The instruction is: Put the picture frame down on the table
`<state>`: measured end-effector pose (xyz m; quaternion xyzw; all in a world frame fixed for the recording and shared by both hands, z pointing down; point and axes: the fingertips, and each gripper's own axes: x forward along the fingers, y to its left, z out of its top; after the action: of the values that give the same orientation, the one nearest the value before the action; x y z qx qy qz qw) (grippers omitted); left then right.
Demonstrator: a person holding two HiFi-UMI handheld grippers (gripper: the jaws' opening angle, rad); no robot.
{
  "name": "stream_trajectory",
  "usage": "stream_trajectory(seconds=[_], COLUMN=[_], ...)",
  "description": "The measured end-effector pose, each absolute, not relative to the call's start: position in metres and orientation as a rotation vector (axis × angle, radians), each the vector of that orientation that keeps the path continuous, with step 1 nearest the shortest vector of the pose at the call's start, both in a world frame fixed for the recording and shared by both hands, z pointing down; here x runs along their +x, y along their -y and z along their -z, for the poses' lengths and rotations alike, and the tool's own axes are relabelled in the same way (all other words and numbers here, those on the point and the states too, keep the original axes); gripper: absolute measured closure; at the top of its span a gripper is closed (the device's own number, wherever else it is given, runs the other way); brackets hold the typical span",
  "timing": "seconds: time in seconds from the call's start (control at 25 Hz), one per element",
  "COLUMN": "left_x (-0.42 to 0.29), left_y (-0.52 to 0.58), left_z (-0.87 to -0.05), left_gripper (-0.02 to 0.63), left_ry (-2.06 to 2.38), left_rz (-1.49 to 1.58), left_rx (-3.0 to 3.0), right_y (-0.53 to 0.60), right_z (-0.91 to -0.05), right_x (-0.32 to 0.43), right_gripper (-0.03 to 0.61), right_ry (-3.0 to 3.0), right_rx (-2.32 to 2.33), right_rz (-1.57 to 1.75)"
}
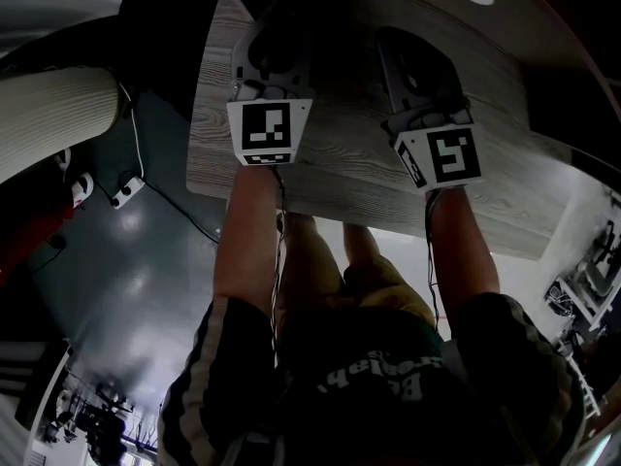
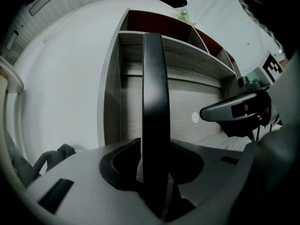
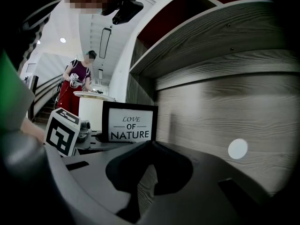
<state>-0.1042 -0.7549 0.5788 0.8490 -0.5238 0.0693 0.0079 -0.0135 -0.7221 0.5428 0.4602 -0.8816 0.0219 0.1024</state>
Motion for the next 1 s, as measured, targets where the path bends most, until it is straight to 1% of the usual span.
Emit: stream_trajectory(seconds=[0.12,0.32,0.76,1.0], left_x=[-0.103,-0.104,-0.114,-0.127], left_y=[0.753,0.748,0.711,0.683], left_z=[-0.579,-0.578,-0.571,-0.563], left_gripper=[0.449,0.434,0.376,0.359], left_ry=[1.618,1.612,1.666,1.708], left_rz=[-0.218,-0.23,-0.282,-0.316], left_rx=[2.664,2.664,2.627,2.599], right_y=[0.721,0.718,0.69,0.67], right_z=[-0.543,-0.542,-0.528,-0.514], right_x=[-0.014,-0.015,-0.013,-0.009], right_gripper=[0.543,0.543,0.543,0.543], right_ry=[2.603,2.607,2.656,2.687], right_rx=[1.359,1.363,1.342,1.325], right_rz=[-0.063,-0.065,-0.048,-0.027])
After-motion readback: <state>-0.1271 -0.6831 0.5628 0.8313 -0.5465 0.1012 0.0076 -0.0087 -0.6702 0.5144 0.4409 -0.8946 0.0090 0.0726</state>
